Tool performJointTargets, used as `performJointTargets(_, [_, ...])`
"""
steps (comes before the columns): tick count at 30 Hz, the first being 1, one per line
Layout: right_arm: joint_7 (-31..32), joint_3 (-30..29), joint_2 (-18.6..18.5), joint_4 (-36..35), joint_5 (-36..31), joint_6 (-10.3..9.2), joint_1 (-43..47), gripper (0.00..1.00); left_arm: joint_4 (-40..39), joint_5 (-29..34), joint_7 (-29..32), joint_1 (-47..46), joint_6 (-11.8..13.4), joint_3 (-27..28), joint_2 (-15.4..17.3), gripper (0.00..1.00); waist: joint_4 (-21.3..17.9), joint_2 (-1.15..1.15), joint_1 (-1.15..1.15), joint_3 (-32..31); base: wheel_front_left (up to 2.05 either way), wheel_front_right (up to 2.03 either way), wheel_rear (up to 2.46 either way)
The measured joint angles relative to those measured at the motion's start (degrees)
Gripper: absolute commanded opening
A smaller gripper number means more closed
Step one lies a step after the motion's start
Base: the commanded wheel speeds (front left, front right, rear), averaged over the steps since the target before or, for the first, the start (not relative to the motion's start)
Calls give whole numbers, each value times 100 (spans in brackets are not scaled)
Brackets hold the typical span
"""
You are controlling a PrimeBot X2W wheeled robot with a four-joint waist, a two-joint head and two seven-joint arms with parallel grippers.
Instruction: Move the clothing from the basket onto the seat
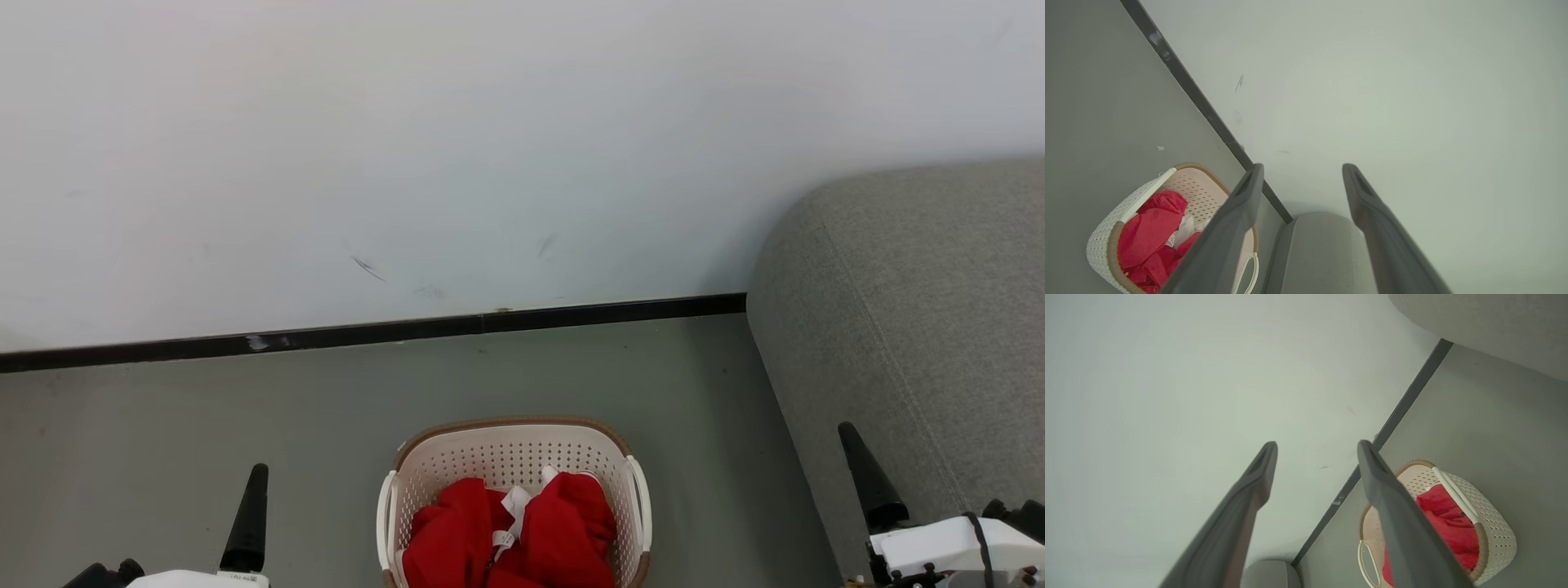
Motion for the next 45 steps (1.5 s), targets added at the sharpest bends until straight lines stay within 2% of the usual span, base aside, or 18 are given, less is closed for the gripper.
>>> performJointTargets(4, [-75,54,-46,-52,-466,0,-21,100,9,353,-69,-16,0,35,35,100,11,0,-2,-12,0,0,0])
performJointTargets(19, [-336,232,-211,-169,-2336,8,-81,100,8,1957,-327,-143,-8,69,169,100,54,0,-73,24,0,0,0])
performJointTargets(23, [-409,237,-213,-191,-2793,8,-81,100,7,2298,-397,-144,-8,69,166,100,65,0,-84,36,0,0,0])
performJointTargets(36, [-637,271,-200,-163,-4136,10,-79,100,3,3610,-636,-236,-9,37,180,100,96,0,-94,46,0,0,0])
performJointTargets(45, [-814,264,-183,-62,-5003,25,-76,100,-14,4831,-815,-242,-24,37,313,100,101,0,-96,47,0,0,0])
